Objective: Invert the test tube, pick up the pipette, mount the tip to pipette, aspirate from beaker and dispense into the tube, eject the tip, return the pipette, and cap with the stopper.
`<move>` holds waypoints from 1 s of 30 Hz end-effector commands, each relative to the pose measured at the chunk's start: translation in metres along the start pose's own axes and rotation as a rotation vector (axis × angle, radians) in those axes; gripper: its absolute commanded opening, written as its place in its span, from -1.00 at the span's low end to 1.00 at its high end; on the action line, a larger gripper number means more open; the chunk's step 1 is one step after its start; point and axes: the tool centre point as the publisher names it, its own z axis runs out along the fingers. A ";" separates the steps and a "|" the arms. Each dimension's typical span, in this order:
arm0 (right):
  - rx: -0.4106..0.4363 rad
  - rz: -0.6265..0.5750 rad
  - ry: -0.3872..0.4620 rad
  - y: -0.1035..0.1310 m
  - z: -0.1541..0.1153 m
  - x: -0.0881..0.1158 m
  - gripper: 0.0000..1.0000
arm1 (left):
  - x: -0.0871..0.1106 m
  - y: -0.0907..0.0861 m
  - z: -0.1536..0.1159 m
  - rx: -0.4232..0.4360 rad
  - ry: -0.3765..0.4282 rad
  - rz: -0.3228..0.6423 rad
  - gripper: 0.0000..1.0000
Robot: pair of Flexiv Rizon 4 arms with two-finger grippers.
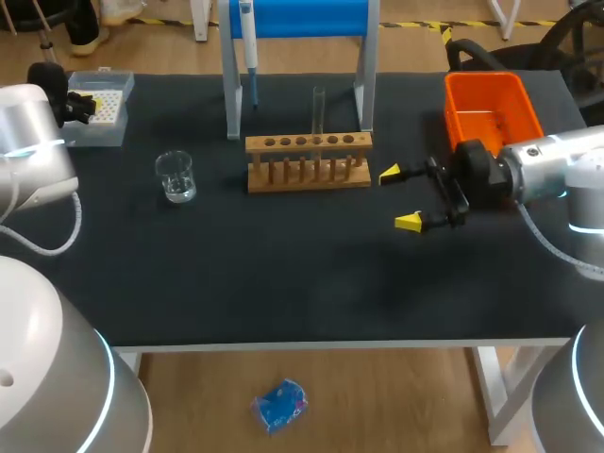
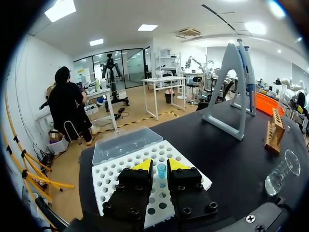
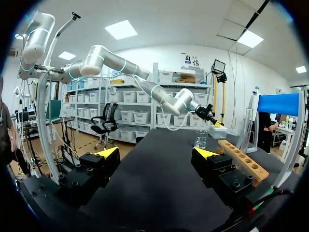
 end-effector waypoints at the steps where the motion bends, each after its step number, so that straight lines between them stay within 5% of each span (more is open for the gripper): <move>1: 0.000 -0.001 0.000 -0.001 0.000 0.000 1.00 | -0.001 0.001 0.003 0.003 -0.002 -0.001 -0.62; 12: 0.000 -0.001 0.000 -0.001 0.000 0.000 1.00 | -0.001 0.002 0.006 0.005 0.005 -0.005 -0.62; 17: 0.000 -0.001 0.000 -0.001 0.000 0.000 1.00 | -0.001 0.002 0.007 0.005 0.005 -0.005 -0.77; 19: 0.000 -0.001 0.000 -0.001 0.000 0.000 1.00 | -0.001 0.002 0.007 0.005 0.004 -0.005 -1.00; 30: 0.000 -0.001 0.000 -0.001 0.000 0.000 1.00 | -0.001 0.004 0.007 0.003 0.002 -0.009 -1.00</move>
